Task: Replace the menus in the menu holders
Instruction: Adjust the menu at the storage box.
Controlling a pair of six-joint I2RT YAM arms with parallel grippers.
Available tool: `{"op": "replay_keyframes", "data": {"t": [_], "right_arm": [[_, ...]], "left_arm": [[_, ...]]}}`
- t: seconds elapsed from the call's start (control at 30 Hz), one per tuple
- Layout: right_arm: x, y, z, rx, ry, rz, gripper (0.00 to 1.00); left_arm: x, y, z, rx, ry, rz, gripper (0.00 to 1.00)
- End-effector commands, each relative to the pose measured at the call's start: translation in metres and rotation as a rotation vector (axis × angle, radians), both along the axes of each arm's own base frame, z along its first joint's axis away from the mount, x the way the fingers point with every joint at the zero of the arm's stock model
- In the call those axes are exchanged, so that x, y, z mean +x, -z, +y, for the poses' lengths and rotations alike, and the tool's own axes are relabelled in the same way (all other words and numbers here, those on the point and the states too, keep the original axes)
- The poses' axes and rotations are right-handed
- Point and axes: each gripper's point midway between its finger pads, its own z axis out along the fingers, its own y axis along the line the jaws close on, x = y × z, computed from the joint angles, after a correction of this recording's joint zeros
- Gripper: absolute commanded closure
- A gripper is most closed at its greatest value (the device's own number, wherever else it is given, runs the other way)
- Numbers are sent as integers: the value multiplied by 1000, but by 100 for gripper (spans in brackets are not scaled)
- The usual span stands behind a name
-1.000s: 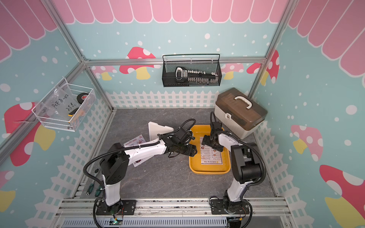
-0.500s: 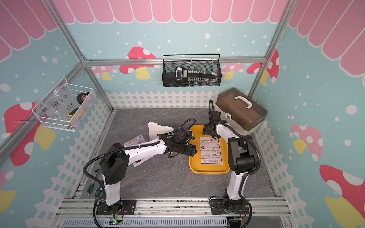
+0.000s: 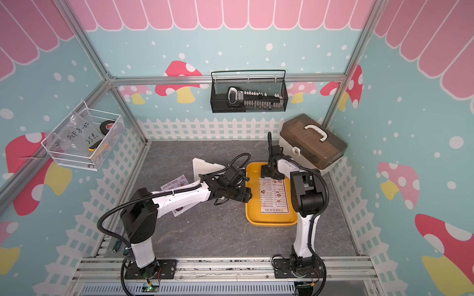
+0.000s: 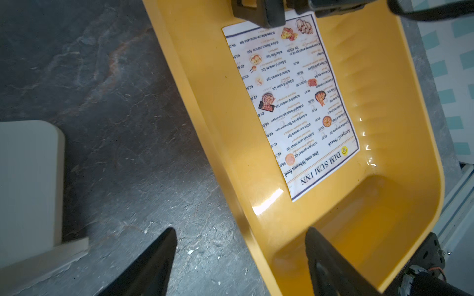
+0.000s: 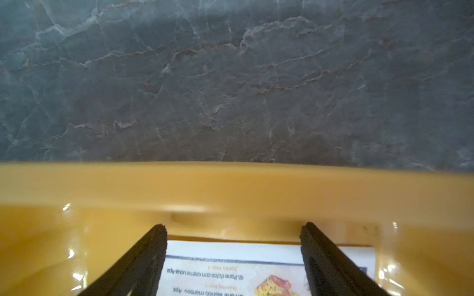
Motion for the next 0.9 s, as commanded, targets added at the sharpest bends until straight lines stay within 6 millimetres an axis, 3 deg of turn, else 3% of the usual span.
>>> {"op": "replay_keyframes", "data": {"t": [0.0,0.2,0.6,0.73,0.8,0.87], "right_arm": [[-8,11,3,36,-31,60,17],[-35,19,0,27,-50,160,18],[-73,10,11,115,-59,247,18],[-64,-12,8,104,-34,176,10],[-58,-39,6,99,-26,112,2],[-63,-51,-3,56,-10,110,2]], "left_arm": [[-7,-9,6,23,15,-30,20],[-8,-2,1,27,12,-19,20],[2,-8,-2,20,19,-38,20],[3,-11,-2,21,24,-47,20],[2,-10,-2,23,26,-45,20],[2,-8,-3,20,29,-37,20]]}}
